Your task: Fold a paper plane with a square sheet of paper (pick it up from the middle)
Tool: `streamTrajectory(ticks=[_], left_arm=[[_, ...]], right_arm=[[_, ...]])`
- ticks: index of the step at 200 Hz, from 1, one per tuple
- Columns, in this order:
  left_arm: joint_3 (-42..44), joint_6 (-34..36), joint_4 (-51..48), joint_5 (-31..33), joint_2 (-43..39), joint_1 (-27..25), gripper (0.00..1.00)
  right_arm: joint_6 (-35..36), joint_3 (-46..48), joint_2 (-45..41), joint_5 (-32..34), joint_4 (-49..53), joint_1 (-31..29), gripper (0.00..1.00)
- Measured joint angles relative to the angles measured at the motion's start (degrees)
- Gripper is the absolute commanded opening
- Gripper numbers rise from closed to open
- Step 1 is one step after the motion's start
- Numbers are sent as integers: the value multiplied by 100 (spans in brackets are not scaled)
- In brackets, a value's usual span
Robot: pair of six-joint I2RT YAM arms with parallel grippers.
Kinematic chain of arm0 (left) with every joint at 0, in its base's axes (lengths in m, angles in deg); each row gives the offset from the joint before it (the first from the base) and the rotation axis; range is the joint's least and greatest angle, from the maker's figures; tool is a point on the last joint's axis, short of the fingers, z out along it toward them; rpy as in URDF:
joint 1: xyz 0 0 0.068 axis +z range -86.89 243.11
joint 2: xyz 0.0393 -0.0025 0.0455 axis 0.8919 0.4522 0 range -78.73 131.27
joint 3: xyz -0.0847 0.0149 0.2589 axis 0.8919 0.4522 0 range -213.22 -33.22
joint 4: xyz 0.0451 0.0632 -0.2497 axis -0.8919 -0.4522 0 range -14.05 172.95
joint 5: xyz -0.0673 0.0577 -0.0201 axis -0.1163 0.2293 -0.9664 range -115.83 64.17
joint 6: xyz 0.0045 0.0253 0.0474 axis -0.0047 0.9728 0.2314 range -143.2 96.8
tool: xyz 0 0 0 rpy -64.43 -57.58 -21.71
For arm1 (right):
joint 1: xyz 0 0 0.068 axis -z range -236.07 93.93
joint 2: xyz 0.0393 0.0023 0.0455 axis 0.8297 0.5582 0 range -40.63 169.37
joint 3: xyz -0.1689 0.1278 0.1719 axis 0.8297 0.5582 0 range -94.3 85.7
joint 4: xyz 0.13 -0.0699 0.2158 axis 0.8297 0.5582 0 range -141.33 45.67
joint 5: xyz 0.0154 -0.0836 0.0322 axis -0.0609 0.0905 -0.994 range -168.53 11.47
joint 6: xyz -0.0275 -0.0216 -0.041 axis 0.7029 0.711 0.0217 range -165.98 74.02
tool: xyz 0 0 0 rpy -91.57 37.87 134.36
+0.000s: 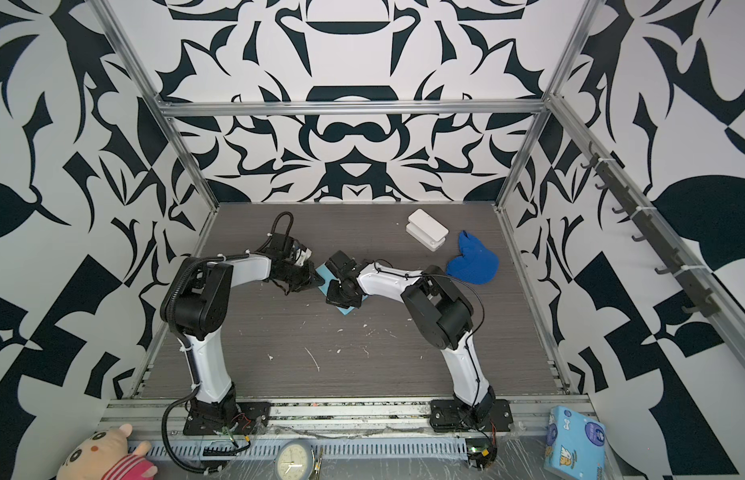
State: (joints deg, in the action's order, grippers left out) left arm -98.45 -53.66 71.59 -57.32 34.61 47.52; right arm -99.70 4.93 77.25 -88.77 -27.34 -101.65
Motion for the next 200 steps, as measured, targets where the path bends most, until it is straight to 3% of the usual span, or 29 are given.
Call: streamTrajectory(ticks=[94,127,200], left_arm=[[-4,-2,-4,-2,0,-2,12],[-22,-22,-22,-26,0,0,13],[-85,-59,-103,4,0,-4,13]], right_arm=[[195,859,-831,-59,297,24,0],[400,785,-1121,-94,-133,26,0],[435,-216,105,-166,-402,223,0]])
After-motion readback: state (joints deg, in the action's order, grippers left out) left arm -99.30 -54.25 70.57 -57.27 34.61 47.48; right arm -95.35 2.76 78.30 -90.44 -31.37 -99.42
